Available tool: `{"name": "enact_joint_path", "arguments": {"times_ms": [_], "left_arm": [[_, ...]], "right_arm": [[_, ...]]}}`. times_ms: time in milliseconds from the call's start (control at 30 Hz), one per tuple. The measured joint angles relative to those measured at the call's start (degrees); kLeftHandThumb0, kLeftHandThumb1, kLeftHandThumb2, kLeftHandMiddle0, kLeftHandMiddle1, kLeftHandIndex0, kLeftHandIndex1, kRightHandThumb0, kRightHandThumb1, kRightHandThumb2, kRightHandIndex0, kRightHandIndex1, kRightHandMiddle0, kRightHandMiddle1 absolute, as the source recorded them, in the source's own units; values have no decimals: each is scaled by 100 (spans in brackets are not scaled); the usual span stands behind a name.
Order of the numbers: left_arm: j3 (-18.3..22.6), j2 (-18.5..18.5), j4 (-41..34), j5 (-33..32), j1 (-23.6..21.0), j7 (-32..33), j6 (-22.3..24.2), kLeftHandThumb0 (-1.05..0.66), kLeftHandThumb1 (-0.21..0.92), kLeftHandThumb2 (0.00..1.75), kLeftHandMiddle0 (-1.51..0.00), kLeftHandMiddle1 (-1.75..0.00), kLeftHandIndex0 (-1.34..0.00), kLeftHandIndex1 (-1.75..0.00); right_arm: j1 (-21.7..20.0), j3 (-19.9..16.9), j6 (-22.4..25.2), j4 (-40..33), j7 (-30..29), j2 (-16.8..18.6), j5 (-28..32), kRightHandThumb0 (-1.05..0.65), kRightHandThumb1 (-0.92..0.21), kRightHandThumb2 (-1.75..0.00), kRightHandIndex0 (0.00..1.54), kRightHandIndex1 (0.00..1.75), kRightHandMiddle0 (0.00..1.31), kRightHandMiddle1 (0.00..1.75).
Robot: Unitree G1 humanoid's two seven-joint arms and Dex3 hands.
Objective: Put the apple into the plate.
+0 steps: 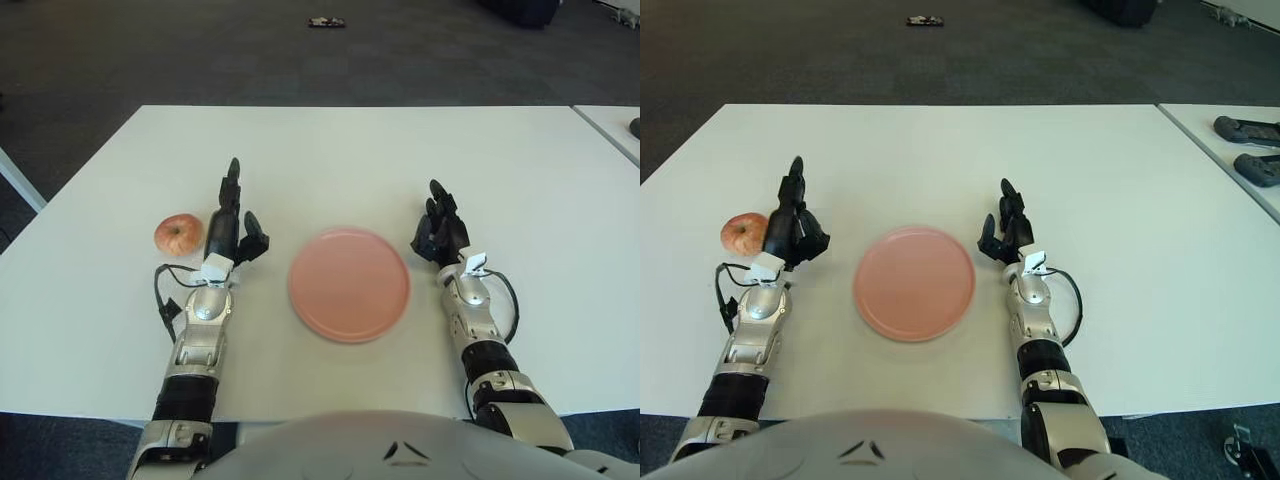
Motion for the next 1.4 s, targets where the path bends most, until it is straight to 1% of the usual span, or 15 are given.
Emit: {"name": "enact_joint_path", "arguments": {"times_ms": [200, 267, 300, 367, 433, 600, 733, 800, 900, 1000, 1167, 1300, 1400], "left_arm": [[424, 369, -793, 242, 100, 42, -245, -92, 92, 92, 0, 0, -2, -2], [548, 461, -988, 345, 149, 51, -274, -93, 92, 87, 0, 0, -2, -2], [610, 508, -1104, 405, 187, 54, -274, -95, 92, 81, 0, 0, -2, -2], [712, 562, -1312, 497, 267, 53, -257, -98, 92, 72, 0, 0, -1, -3], [811, 598, -1563, 574, 368, 50, -196, -100, 92, 67, 0, 0, -1, -3], [989, 694, -2074, 823, 584, 0, 44, -104, 92, 62, 0, 0, 0, -1], [1248, 874, -2467, 1332, 685, -107, 401, -105, 92, 59, 0, 0, 0, 0], [1487, 1110, -2578, 1704, 681, -140, 512, -105, 92, 57, 0, 0, -1, 0], [1808, 1494, -2680, 2180, 650, -170, 674, -105, 92, 61, 0, 0, 0, 0], [2008, 1769, -2880, 2710, 663, -328, 1000, -105, 92, 70, 0, 0, 0, 0], [2077, 1993, -3263, 3312, 837, -1058, 1722, -105, 92, 78, 0, 0, 0, 0], [2028, 2156, -3477, 3767, 953, -1848, 2278, -105, 92, 85, 0, 0, 0, 0], [1973, 2328, -3490, 3994, 954, -2379, 2602, -105, 92, 84, 0, 0, 0, 0]], "right_arm": [[9, 27, -3, -4, -27, 27, -52, -40, -62, -125, 16, 1, 0, 28], [10, 32, -10, 0, -26, 37, -57, -39, -60, -127, 15, 0, 0, 28], [10, 37, -19, 2, -25, 46, -57, -39, -59, -129, 15, 0, 0, 28], [10, 40, -43, 10, -22, 61, -57, -38, -58, -131, 15, 0, 0, 28], [7, 40, -66, 22, -22, 77, -57, -38, -57, -132, 15, 0, 0, 29], [1, 36, -106, 54, -22, 90, -55, -37, -57, -133, 16, 0, 0, 30], [-7, 37, -136, 86, -19, 105, -57, -37, -59, -131, 16, 0, 0, 32], [-16, 38, -165, 114, -2, 107, -57, -39, -62, -128, 16, 0, 0, 32], [-29, 38, -211, 159, 13, 105, -57, -41, -65, -124, 15, 0, 0, 32], [-63, 39, -237, 228, 26, 104, -61, -39, -63, -126, 15, 0, 0, 32], [-139, 50, -259, 343, 58, 108, -73, -38, -61, -129, 15, 0, 0, 33], [-176, 49, -262, 399, 62, 107, -78, -38, -59, -131, 15, 0, 0, 34], [-179, 52, -262, 404, 62, 109, -87, -37, -57, -133, 15, 0, 0, 34]]}}
